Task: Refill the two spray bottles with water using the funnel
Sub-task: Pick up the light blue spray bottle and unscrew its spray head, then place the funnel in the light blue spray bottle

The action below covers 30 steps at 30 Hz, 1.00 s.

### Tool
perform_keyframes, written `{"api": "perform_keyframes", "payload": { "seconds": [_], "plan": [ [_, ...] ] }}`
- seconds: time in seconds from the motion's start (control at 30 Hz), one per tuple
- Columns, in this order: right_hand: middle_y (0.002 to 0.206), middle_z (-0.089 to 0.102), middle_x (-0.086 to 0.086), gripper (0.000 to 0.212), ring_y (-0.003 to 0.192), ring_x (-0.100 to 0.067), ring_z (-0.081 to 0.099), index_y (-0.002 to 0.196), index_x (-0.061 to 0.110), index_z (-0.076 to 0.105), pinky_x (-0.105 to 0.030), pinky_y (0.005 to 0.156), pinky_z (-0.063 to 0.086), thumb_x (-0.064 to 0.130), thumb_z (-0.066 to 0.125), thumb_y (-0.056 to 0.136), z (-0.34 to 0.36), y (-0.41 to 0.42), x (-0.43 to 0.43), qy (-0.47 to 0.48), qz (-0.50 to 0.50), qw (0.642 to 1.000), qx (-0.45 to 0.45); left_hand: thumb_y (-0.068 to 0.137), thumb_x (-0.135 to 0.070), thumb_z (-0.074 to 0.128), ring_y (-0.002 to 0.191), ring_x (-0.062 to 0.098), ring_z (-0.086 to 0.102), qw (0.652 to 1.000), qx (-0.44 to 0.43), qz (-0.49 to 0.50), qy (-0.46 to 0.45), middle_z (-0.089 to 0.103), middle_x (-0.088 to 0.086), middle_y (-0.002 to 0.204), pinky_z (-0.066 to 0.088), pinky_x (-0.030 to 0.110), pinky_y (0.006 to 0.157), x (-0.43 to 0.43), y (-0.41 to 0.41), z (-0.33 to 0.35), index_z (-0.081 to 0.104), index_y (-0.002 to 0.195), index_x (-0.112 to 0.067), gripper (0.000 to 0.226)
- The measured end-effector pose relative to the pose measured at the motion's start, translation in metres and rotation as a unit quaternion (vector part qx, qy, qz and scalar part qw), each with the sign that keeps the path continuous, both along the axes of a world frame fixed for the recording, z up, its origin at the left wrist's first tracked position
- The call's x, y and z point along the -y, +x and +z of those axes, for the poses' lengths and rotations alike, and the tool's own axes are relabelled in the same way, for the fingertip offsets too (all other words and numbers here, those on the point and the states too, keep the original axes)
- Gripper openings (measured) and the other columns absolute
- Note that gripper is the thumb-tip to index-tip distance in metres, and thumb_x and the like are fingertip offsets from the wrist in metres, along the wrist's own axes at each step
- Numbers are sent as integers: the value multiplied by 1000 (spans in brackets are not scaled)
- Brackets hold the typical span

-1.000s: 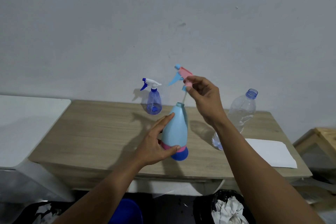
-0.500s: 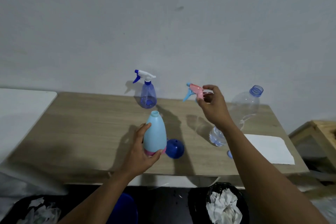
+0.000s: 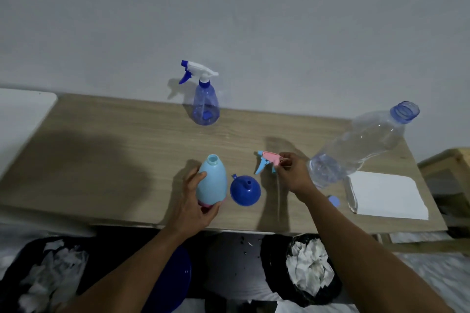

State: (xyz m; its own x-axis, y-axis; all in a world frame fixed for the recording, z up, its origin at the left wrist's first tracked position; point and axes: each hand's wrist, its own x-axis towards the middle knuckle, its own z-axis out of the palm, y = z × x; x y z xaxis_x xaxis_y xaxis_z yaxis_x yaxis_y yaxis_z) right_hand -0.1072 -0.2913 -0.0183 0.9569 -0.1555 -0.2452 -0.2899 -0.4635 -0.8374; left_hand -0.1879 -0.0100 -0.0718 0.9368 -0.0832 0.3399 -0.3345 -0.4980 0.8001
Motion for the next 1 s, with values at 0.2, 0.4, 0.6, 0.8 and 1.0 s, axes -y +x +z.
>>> {"api": "perform_keyframes", "payload": {
  "seconds": [0.2, 0.4, 0.6, 0.8, 1.0],
  "plan": [
    [111, 69, -8, 23, 95, -18, 65, 121, 16, 60, -26, 75, 51, 20, 60, 98, -15, 4, -3, -58, -6, 998, -25, 67, -1, 89, 142, -3, 29, 1000, -8, 15, 8, 34, 23, 147, 30, 11, 110, 1, 1, -7, 30, 139, -12, 94],
    [131, 62, -16, 42, 116, -31, 61, 140, 6, 50, -35, 93, 49, 17, 56, 100, -14, -8, -5, -121, -36, 992, 7, 74, -9, 86, 132, 19, 47, 995, -75, 64, -26, 39, 3, 147, 41, 19, 106, -4, -4, -16, 27, 140, -28, 91],
    [126, 60, 0, 48, 108, -14, 59, 130, 13, 57, -27, 89, 47, 15, 74, 86, -4, -52, -37, -92, 77, 991, 64, 75, -10, 85, 141, 24, 41, 997, -49, 58, -27, 37, 12, 153, 43, 46, 110, -7, -1, -16, 33, 142, -5, 84],
    [119, 52, 10, 80, 110, -10, 55, 137, 23, 48, -8, 86, 43, 22, 88, 68, -19, -57, -63, -77, 138, 987, -34, 78, -10, 82, 140, 2, 35, 997, -58, 47, -20, 36, 10, 152, 37, 23, 112, 0, -2, -9, 30, 145, -7, 85],
    [116, 58, 5, 63, 103, -11, 59, 118, 34, 47, -12, 79, 50, 31, 85, 68, -23, -54, -65, -76, 118, 990, 15, 82, -16, 80, 129, 12, 47, 993, -104, 46, -41, 37, -4, 149, 41, 10, 99, 0, -2, -13, 24, 143, -33, 85]
  ]
}}
